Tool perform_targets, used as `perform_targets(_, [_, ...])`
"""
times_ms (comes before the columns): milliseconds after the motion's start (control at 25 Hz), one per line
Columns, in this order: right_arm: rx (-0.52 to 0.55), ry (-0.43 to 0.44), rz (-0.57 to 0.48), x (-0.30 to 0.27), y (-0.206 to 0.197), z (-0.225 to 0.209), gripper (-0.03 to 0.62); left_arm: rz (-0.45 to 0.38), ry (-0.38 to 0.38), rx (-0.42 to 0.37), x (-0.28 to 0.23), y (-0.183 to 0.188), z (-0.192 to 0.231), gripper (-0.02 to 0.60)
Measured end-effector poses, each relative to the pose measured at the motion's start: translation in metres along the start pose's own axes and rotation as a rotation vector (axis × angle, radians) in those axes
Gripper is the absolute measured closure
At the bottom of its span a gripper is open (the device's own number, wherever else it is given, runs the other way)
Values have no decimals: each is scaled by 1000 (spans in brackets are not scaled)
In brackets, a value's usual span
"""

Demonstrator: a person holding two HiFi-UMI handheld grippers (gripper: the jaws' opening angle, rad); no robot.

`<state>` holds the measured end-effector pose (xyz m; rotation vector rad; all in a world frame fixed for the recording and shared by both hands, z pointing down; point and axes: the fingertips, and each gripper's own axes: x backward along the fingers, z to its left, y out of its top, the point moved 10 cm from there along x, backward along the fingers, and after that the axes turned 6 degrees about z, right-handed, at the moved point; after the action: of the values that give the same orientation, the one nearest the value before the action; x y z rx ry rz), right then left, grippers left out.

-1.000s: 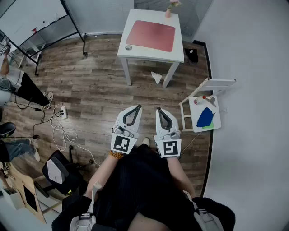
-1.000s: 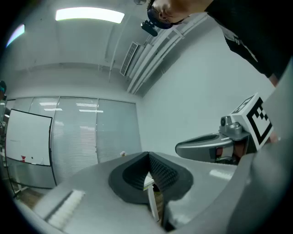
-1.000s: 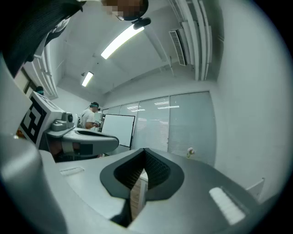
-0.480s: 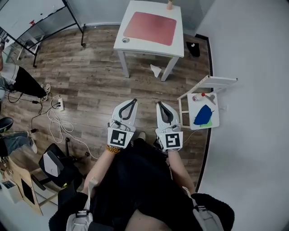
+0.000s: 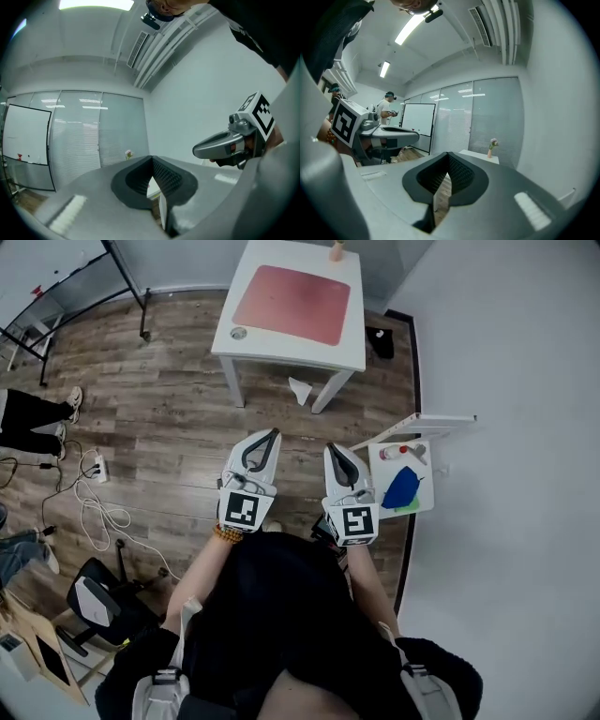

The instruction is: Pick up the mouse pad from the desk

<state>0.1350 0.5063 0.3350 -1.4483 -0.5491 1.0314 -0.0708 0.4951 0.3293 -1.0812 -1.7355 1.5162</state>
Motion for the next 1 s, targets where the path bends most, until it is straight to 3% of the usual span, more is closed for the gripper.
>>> perform_targets(280, [74, -5, 52, -84, 38, -28, 572, 15, -17, -12, -68, -1, 73, 581])
perform_targets(480, [71, -28, 77, -157, 55, -48, 572, 62, -3, 17, -110, -26, 133, 581])
perform_targets(800, [41, -91, 73, -235, 51, -103, 572, 113, 0, 9, -168, -61, 188, 581])
perform_targets(1000, [19, -75, 105, -273, 47, -153, 571, 176, 8, -11, -206, -62, 201, 581])
